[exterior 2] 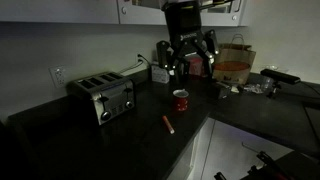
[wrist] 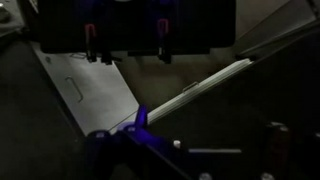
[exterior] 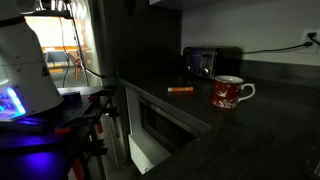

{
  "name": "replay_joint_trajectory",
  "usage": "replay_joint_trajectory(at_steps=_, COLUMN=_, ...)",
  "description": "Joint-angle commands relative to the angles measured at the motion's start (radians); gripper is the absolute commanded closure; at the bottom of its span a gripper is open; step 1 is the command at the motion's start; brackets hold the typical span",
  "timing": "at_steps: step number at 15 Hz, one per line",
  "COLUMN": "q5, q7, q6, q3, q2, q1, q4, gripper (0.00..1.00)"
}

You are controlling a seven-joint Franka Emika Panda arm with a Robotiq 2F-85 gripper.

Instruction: Put the marker in the mug

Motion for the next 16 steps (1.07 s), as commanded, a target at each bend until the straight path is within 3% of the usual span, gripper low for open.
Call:
replay_joint_trajectory(at_steps=1, q5=-0.006, q7=0.005, q6=-0.001, q3=-0.015, q2=0.003, q1=0.017, q4=0.001, gripper=0.0)
replay_joint_trajectory(at_steps=5, q5=-0.003, q7=-0.002, q6=0.048, q3=-0.02, q2=-0.002, q1=0.017, q4=-0.015, gripper=0.0)
replay_joint_trajectory(at_steps=7, q5=-0.002, q7=-0.039, q6=0.178, q3=-0.033, q2=0.0, q1=0.018, q4=-0.048, gripper=0.0)
replay_joint_trajectory(at_steps=11, q5=0.013, q7=-0.13, q6=0.571, q3=-0.097, q2=0.081, q1=0.003, q4=-0.149, gripper=0.0)
replay_joint_trajectory(at_steps=14, q5=0.061, q7=-0.277, q6=0.786, q3=-0.172, q2=0.231, q1=0.009, q4=-0.177, gripper=0.0)
replay_joint_trajectory(at_steps=16, q5=0.111, q7=-0.374, q6=0.86, q3=-0.208, q2=0.351, q1=0.011, q4=-0.15, gripper=0.0)
